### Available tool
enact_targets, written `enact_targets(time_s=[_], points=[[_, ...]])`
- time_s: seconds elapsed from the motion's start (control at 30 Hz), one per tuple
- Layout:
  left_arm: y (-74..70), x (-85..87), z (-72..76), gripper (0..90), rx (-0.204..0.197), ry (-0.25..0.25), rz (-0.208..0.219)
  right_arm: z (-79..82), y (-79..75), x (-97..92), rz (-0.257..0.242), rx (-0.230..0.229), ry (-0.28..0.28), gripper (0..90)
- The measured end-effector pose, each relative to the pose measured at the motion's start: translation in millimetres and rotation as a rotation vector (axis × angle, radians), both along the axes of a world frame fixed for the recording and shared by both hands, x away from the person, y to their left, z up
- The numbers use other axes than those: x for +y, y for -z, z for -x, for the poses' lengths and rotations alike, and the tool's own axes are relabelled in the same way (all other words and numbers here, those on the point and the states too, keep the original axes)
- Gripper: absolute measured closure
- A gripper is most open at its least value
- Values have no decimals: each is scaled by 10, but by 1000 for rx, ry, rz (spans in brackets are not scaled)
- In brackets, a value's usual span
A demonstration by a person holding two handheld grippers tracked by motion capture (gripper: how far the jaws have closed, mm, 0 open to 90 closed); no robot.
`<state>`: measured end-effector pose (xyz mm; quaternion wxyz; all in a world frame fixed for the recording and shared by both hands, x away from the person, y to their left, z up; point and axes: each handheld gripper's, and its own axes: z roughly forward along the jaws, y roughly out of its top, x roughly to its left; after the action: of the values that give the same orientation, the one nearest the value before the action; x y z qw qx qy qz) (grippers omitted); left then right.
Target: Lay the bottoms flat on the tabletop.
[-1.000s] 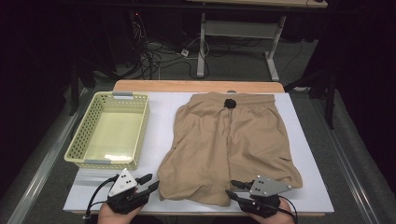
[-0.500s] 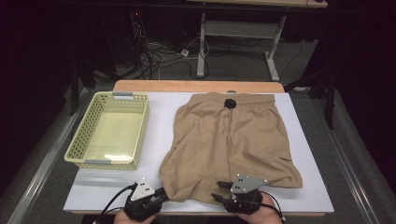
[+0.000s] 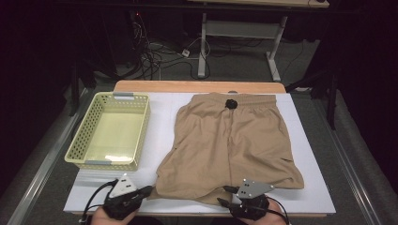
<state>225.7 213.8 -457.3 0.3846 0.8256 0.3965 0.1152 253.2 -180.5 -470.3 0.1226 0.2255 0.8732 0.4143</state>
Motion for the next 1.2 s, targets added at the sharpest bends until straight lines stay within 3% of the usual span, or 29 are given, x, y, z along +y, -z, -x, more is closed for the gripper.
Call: enact_targets(time_s=[0.13,0.2,0.37,0.47,0.63,0.7,0.77,0.9,1.13,1.2], points=[[60,260,140,856,-13,-51,24,53,-24,-11,-11,2,-10,550],[157,310,169,856,12,-52,54,92,-34,-10,-13,-8,-13,554],[167,291,170,853,21,-42,33,149,-137,-52,-74,-35,14,587],[157,324,151,853,-6,-52,-13,167,-140,-61,-64,-50,21,599],[177,460,124,853,10,-71,30,126,-104,-1,-78,-20,15,566],[171,475,133,852,8,-71,41,116,-99,84,-106,15,-17,546],[182,469,144,851,12,-60,30,137,-115,164,-126,18,-51,538],[185,497,164,851,17,-55,23,159,-92,334,-75,-17,-62,536],[179,526,199,851,19,-54,31,82,145,478,8,66,-51,437],[178,524,215,849,17,-57,38,104,171,498,11,61,-50,442]])
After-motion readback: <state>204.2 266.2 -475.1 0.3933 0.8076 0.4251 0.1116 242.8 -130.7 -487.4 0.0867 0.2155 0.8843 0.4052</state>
